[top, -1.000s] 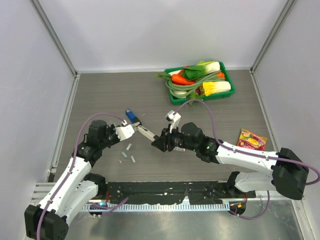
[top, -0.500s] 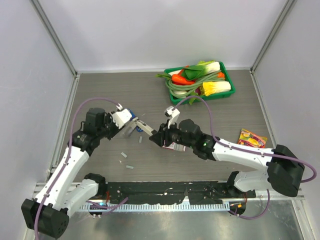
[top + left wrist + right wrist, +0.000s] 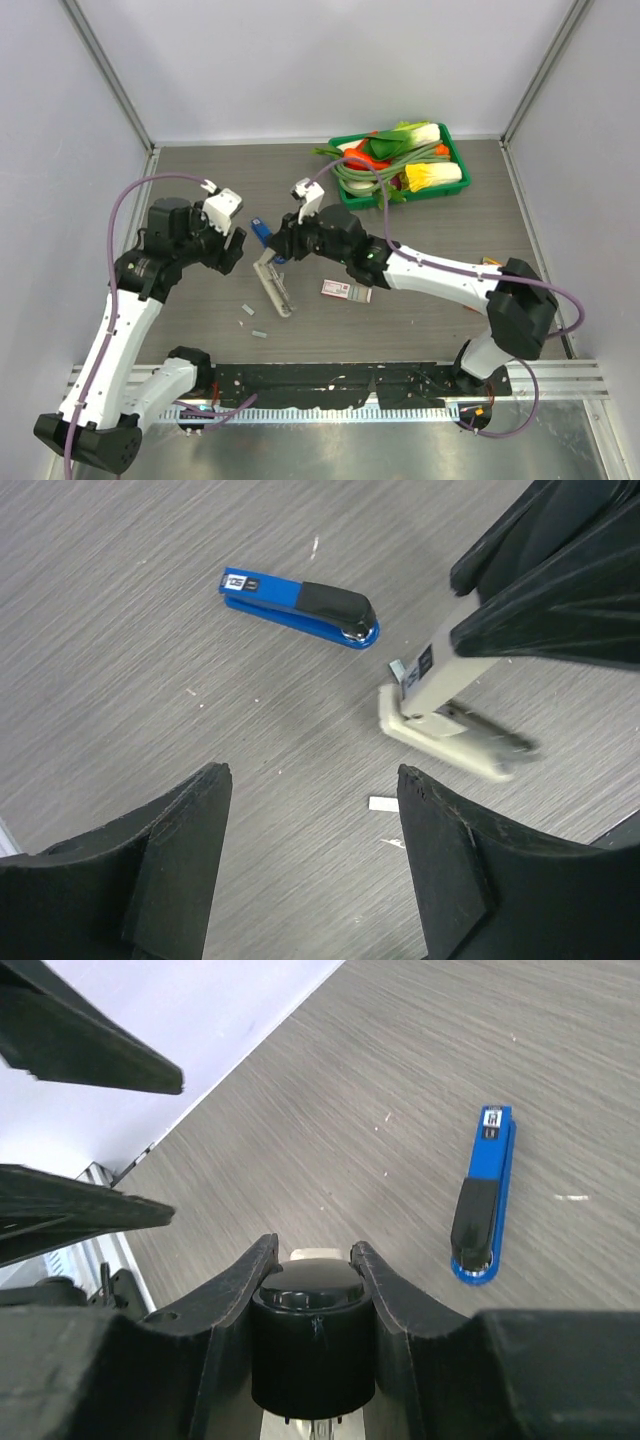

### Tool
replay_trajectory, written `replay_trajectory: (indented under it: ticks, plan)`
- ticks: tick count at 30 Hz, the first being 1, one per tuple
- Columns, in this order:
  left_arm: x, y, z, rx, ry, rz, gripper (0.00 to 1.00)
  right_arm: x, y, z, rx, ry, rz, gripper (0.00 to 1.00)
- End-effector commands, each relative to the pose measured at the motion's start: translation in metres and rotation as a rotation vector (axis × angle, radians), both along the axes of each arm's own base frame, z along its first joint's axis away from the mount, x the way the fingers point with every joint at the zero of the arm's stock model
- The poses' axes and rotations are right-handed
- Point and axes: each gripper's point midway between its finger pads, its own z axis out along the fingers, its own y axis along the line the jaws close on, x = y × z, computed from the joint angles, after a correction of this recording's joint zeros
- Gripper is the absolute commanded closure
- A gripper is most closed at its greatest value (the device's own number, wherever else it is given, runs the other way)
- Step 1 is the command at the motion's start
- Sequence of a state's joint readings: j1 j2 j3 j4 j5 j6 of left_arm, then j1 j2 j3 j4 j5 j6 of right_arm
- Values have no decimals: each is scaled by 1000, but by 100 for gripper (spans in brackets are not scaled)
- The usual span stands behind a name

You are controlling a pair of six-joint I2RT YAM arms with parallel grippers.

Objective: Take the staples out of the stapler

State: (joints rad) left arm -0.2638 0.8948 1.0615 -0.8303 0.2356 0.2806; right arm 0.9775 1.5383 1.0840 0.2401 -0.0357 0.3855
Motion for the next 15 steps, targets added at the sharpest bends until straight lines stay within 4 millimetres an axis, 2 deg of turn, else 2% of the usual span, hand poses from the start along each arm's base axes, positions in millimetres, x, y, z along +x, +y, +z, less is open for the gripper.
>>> replay_trajectory:
  ticks: [1,3,4,5,6,7,8,10,11,15]
  plan:
    - [-3,13,13,-64,41,138,29,8,38,48,109,-125,42,99]
    - [0,23,14,-77,46,206,28,11,51,56,107,-169,50,99]
    - [0,26,17,-86,43,225,27,16,61,39,77,-164,56,99]
    - [1,29,19,-95,43,240,27,21,68,49,93,-184,54,99]
    - [2,34,20,-109,48,269,25,25,75,45,81,-196,58,99]
    - [2,36,23,-116,51,283,25,31,85,28,50,-188,61,99]
    - [1,35,24,-130,60,279,25,37,94,38,61,-202,62,99]
    - [1,41,26,-139,72,302,25,44,105,34,44,-216,69,99]
    - [0,43,26,-140,71,311,25,51,115,29,32,-219,71,99]
    - [-3,47,21,-135,68,329,24,65,132,14,-4,-250,70,99]
